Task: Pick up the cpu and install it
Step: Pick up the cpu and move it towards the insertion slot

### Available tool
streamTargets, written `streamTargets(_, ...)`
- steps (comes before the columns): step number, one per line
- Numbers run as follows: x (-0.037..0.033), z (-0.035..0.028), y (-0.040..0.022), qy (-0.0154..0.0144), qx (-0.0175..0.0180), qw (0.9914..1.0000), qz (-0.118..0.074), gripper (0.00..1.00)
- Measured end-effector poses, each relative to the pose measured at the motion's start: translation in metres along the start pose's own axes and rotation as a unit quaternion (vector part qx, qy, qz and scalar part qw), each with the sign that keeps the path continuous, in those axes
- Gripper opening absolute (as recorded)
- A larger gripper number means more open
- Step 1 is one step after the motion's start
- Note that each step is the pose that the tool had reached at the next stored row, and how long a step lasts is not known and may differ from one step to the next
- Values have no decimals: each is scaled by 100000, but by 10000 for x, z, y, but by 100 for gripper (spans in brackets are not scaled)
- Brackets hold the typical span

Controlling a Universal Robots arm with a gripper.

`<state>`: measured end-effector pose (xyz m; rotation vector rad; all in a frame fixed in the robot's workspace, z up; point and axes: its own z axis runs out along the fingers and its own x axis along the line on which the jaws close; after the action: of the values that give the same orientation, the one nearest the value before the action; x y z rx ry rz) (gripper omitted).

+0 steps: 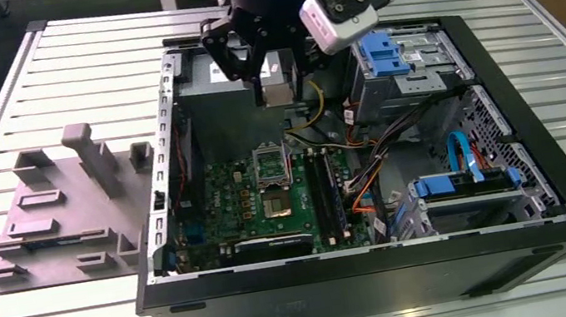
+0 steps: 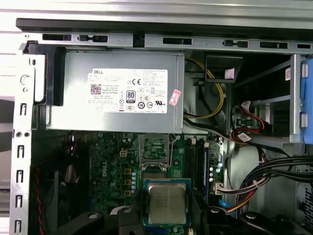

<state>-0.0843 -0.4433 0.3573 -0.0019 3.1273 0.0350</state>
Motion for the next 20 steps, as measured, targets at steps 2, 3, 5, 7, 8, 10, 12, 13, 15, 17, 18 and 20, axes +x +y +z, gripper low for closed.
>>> streamTargets(2,0,28,-3,5,89,100000,-2,47)
streamTargets(3,0,46,-4,0,101,100000,-2,47)
streamTargets(5,0,80,-5,-1,186,100000,-5,47)
streamTargets(7,1,108,-6,1,352,99999,-12,47)
streamTargets(8,1,123,-6,1,427,99999,-9,47)
streamTargets(10,2,150,-7,4,556,99998,-11,47)
streamTargets(12,2,177,-9,7,677,99998,-13,47)
streamTargets(13,2,194,-10,7,697,99998,-13,47)
streamTargets(15,3,223,-13,3,767,99997,-11,47)
streamTargets(17,3,244,-15,11,955,99995,-14,47)
streamTargets(18,3,253,-17,12,1045,99995,-16,47)
streamTargets(20,4,273,-26,17,1140,99993,-14,47)
